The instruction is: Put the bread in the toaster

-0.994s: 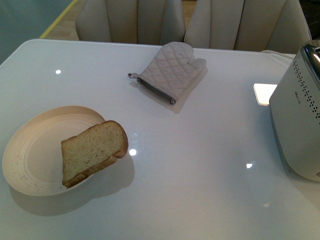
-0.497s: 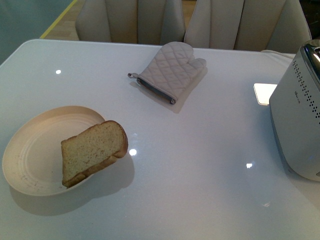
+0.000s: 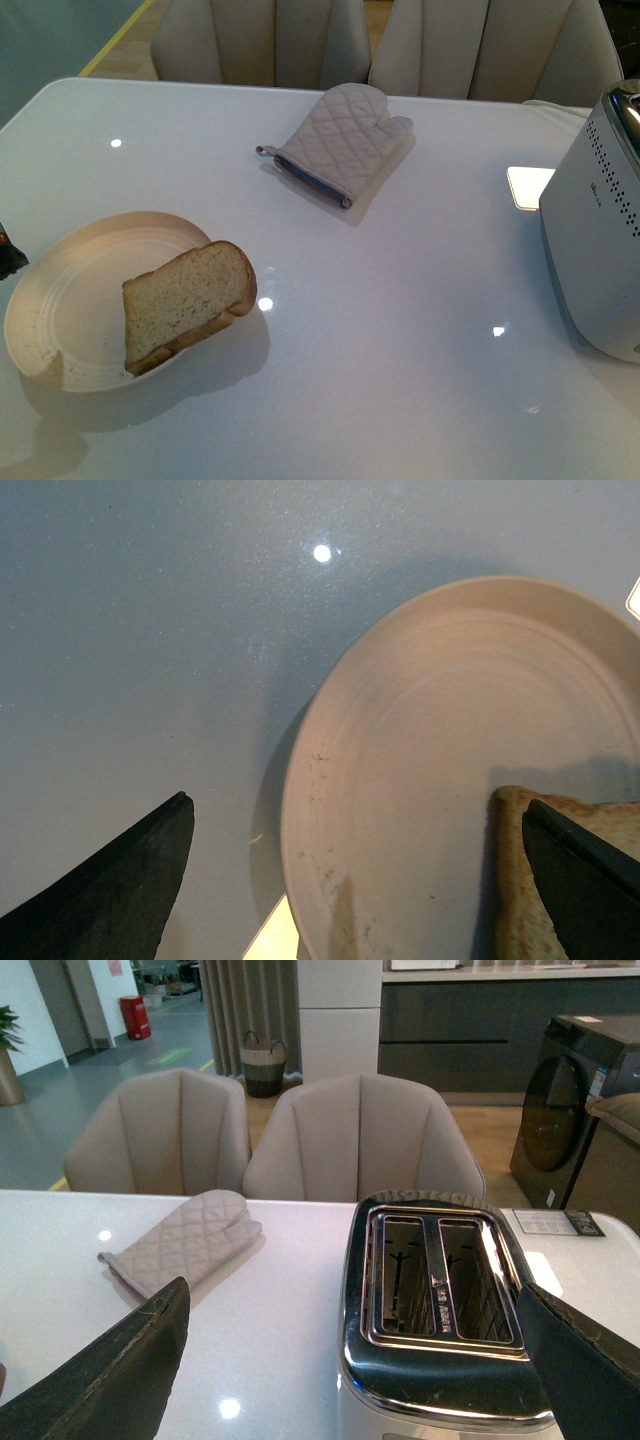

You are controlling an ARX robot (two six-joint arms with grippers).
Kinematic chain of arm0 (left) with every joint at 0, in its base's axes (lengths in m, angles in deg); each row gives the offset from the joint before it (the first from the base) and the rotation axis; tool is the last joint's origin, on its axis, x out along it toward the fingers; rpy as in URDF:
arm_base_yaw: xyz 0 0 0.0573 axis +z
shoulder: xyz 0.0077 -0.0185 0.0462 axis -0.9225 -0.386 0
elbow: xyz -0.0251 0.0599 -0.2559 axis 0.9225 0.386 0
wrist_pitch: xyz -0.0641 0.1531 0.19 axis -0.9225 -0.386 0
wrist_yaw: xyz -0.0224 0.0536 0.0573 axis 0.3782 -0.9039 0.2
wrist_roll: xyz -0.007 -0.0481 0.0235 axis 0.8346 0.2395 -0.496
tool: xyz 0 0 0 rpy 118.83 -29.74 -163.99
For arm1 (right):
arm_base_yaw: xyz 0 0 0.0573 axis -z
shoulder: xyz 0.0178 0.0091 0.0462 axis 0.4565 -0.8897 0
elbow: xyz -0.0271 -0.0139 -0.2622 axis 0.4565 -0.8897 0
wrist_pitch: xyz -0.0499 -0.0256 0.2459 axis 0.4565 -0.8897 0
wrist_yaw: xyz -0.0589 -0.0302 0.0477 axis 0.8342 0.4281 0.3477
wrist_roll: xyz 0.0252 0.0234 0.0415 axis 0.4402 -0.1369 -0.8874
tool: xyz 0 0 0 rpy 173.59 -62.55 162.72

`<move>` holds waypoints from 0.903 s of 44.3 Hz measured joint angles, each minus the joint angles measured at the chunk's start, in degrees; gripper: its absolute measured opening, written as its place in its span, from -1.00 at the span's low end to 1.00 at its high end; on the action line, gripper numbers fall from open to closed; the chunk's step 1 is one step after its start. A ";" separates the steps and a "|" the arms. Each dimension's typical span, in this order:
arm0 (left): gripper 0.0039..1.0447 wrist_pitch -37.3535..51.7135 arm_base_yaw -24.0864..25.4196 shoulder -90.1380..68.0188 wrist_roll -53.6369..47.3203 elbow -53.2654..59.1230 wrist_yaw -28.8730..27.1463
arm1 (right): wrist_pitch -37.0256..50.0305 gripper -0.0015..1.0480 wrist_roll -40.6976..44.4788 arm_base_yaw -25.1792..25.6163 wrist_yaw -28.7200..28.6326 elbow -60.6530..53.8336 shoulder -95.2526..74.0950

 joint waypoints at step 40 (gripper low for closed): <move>-0.68 5.81 -8.76 -19.63 -8.94 -9.44 -4.24 | 0.00 0.83 0.00 0.00 0.00 0.00 0.00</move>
